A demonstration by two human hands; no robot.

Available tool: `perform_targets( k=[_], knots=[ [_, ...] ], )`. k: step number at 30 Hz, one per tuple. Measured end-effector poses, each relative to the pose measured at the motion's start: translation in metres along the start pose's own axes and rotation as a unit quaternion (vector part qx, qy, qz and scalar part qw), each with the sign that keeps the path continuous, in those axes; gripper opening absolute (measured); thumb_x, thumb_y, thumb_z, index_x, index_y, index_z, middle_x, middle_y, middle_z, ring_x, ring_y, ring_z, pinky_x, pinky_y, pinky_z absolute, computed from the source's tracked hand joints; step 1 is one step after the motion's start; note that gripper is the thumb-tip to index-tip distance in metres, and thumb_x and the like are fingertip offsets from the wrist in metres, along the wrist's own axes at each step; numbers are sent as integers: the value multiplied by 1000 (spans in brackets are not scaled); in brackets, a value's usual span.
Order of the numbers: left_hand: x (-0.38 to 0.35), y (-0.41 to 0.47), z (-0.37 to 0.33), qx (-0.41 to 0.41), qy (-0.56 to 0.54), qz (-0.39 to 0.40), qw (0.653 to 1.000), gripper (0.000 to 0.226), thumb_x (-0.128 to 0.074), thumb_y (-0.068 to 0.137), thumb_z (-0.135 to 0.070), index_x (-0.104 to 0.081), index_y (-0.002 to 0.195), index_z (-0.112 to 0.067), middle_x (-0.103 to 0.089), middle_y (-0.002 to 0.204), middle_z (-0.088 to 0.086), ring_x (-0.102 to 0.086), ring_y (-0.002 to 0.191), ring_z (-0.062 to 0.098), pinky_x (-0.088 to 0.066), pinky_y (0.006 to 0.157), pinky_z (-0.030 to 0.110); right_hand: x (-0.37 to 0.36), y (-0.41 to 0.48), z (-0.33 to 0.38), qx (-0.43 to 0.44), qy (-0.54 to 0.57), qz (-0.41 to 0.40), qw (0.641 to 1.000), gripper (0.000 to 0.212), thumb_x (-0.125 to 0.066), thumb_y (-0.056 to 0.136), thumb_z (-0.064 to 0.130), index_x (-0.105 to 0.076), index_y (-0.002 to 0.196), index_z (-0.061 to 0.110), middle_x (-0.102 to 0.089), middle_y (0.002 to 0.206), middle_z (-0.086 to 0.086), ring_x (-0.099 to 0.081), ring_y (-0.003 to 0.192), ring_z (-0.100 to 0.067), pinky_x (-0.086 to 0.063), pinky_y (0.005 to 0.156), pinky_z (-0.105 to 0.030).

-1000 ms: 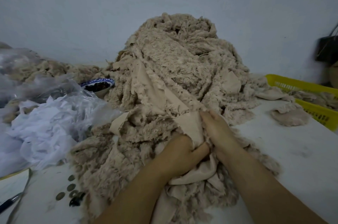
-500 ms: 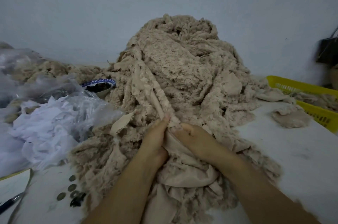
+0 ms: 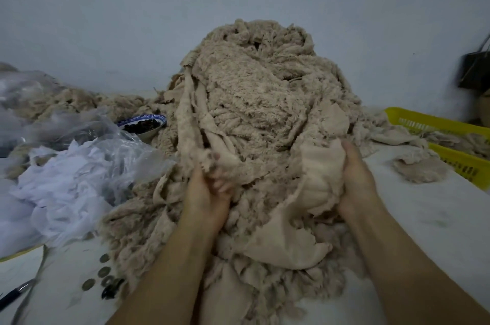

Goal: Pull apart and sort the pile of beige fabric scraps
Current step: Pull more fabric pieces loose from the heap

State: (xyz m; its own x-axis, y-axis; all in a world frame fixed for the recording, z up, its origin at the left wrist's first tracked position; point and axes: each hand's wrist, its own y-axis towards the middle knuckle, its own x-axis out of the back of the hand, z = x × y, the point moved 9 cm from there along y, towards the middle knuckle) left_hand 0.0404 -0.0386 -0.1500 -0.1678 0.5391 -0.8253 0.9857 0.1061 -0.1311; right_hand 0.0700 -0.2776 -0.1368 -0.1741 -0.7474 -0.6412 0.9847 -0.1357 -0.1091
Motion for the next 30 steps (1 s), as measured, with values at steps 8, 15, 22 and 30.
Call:
perform_targets(
  k=[8,15,22,30],
  knots=[
    [-46,-35,47,-51,579,154,799,27,-62,80,-62,-73,62,-46,-68,62,-25,-62,59,-14,-41,54,2,-37,-13,-24,23,-47,97,994,29,-68,83,39,-75,93,13,-76,99,-14,-74,90,-25,-60,68,-34],
    [-29,-25,35,62,283,132,948,49,-80,75,-36,-73,110,-4,-72,104,17,-69,94,29,-54,92,42,2,1,-2,73,-112,-37,990,31,-54,101,41,-66,109,14,-73,103,-10,-71,92,-28,-58,82,-43],
    [-28,-20,25,90,82,118,986,47,-69,85,-33,-65,124,-7,-71,105,14,-69,98,28,-58,90,45,-58,-38,-9,185,-396,154,886,24,-44,101,40,-59,101,59,-62,97,43,-60,83,18,-47,67,-3],
    [-19,-12,15,5,164,60,985,46,-67,83,-30,-62,121,-3,-67,102,22,-67,88,32,-55,82,43,-83,-54,-36,239,-553,245,760,33,-54,100,39,-57,93,8,-58,84,-5,-55,73,-17,-42,64,-29]
  ],
)
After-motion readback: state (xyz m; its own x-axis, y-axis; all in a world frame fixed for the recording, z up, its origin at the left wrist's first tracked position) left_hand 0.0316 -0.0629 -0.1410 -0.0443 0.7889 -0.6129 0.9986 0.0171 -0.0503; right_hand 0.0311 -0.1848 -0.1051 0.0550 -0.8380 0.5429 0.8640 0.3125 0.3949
